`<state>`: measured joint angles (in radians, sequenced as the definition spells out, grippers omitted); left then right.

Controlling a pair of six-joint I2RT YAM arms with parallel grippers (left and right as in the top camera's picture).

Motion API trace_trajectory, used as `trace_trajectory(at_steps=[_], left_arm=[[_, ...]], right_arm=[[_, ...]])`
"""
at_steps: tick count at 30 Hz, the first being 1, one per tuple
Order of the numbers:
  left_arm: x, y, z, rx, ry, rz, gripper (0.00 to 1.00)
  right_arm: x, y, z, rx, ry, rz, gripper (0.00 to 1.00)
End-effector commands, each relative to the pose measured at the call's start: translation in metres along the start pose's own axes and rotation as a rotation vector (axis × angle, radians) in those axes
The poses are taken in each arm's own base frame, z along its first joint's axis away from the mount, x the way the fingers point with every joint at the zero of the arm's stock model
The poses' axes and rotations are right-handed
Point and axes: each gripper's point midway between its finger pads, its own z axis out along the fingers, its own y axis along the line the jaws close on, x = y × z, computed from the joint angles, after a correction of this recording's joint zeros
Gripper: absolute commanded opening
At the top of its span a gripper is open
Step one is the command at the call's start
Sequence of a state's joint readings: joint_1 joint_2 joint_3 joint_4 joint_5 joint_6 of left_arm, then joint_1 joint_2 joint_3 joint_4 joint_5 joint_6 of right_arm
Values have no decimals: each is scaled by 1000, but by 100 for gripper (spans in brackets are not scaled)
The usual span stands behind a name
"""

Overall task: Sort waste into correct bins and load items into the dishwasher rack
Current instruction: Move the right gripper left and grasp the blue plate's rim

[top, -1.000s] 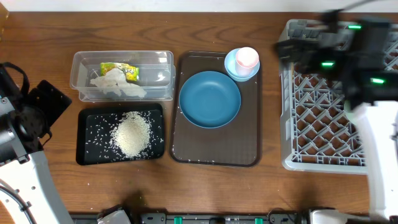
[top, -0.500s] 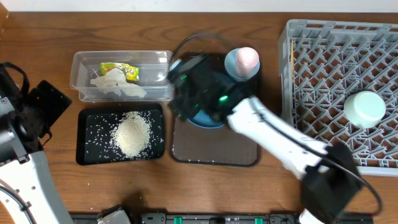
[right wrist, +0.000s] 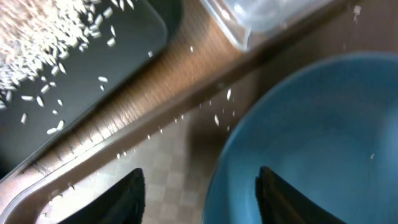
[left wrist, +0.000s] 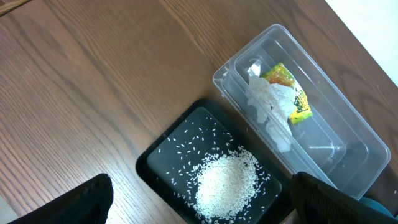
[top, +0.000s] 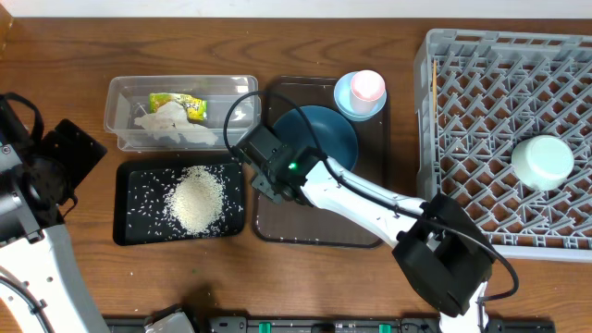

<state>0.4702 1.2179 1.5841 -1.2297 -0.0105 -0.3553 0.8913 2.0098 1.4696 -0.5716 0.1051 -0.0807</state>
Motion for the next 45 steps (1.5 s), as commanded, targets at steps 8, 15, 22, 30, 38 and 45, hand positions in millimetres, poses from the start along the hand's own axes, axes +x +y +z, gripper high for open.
trace_trajectory(at_steps=[8,15,22,30,38,45], left_arm=[[-2,2,0,-10,-7,-1,93],[-2,2,0,-10,-6,-1,93],[-2,2,0,-10,-6,-1,93],[-2,2,0,-9,-6,-1,93],[-2,2,0,-10,-6,-1,93],[-2,2,0,-10,-7,-1,93]], right_arm=[[37,5,27,10,146,54,50],[37,5,24,11,149,65,42],[22,2,9,13,106,78,22],[10,0,-10,14,68,137,11],[-9,-5,-51,8,-10,170,1],[-14,-9,-69,9,-40,176,8]])
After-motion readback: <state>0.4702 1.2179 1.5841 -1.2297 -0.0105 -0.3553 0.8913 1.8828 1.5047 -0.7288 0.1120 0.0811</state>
